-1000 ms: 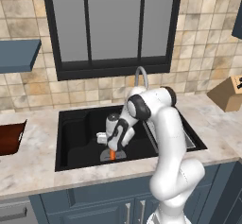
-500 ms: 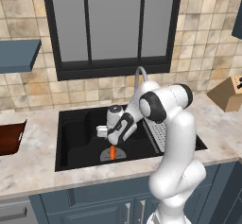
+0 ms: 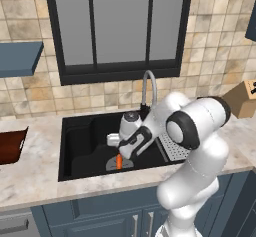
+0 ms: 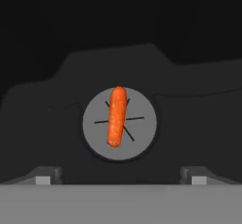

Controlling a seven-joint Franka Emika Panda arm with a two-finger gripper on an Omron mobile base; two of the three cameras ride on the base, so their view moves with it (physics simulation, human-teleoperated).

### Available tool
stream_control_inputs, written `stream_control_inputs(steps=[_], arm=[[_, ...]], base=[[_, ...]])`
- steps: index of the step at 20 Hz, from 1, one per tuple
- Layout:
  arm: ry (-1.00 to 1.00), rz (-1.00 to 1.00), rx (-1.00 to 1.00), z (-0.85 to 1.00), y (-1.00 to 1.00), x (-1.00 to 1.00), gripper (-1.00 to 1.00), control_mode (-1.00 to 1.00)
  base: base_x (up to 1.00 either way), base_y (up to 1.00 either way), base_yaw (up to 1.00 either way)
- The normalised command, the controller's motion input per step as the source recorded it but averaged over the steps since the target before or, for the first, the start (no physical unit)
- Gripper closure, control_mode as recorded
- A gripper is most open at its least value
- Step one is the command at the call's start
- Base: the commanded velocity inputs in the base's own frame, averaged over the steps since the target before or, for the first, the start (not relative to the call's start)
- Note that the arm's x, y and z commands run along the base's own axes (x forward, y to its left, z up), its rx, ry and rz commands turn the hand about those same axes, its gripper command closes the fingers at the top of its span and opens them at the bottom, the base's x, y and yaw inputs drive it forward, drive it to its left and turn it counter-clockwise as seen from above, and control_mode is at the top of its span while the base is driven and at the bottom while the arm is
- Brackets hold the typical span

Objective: Pick up all produce items and place them in the sink. Turn on the sink faucet to wash them. Then turn the sink off and put them in the tray.

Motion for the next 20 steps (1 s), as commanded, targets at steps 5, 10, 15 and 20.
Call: stream_control_inputs(steps=[5, 10, 15, 20], arm=[[-0.01, 0.12, 0.05, 0.87, -0.02, -0.46, -1.00, -1.00], [0.00, 0.15, 0.01, 0.97, 0.00, -0.29, -1.00, -1.00], [0.00, 0.16, 0.00, 0.90, 0.00, -0.34, -1.00, -1.00], [0.00, 0.14, 0.00, 0.71, 0.00, -0.44, -1.00, -1.00]], base=[[0.00, 0.00, 0.00], [0.00, 0.00, 0.00], [0.00, 0.00, 0.00], [0.00, 0.00, 0.00]])
